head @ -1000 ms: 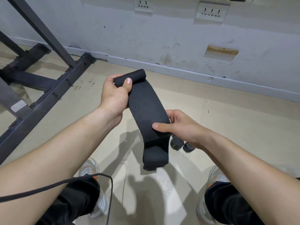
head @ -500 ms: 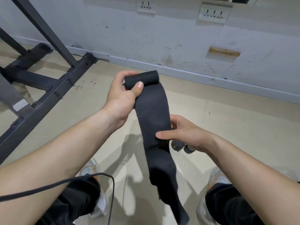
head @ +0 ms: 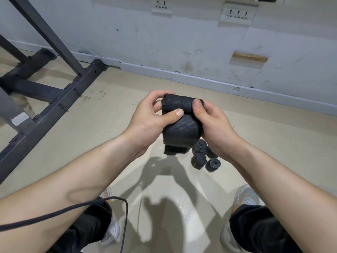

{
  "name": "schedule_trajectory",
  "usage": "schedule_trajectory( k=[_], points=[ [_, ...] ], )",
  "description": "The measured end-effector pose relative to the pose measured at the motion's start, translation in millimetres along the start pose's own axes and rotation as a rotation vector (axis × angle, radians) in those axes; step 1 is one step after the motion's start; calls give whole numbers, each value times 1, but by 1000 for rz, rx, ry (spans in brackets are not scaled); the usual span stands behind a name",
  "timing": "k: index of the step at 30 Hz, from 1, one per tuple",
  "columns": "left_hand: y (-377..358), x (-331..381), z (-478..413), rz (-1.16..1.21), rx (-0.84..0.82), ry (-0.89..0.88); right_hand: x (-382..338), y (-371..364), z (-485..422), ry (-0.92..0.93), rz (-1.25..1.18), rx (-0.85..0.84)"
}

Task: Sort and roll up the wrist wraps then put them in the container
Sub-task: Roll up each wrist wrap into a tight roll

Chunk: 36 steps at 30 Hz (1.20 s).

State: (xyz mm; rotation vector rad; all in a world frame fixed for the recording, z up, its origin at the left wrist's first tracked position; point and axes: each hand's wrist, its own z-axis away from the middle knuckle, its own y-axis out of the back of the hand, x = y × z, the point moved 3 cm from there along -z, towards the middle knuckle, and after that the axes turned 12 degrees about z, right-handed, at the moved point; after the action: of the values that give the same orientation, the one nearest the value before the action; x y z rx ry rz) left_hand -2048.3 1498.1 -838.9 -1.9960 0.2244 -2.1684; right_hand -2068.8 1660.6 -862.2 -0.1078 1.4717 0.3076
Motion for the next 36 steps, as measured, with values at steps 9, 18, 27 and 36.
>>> schedule_trajectory(
  k=[9, 18, 27, 36],
  points=[
    [-16, -13, 7, -114, 43, 216, 4, -3, 5, -78, 136, 58],
    [-11, -23, 9, -296, 41, 206, 3, -5, 11, -68, 316, 107],
    [-13, -15, 1, -111, -107, 112, 4, -1, 0, -123, -80, 51],
    [-19, -14, 5, 120, -98, 237, 1, 2, 3, 32, -3, 69]
  ],
)
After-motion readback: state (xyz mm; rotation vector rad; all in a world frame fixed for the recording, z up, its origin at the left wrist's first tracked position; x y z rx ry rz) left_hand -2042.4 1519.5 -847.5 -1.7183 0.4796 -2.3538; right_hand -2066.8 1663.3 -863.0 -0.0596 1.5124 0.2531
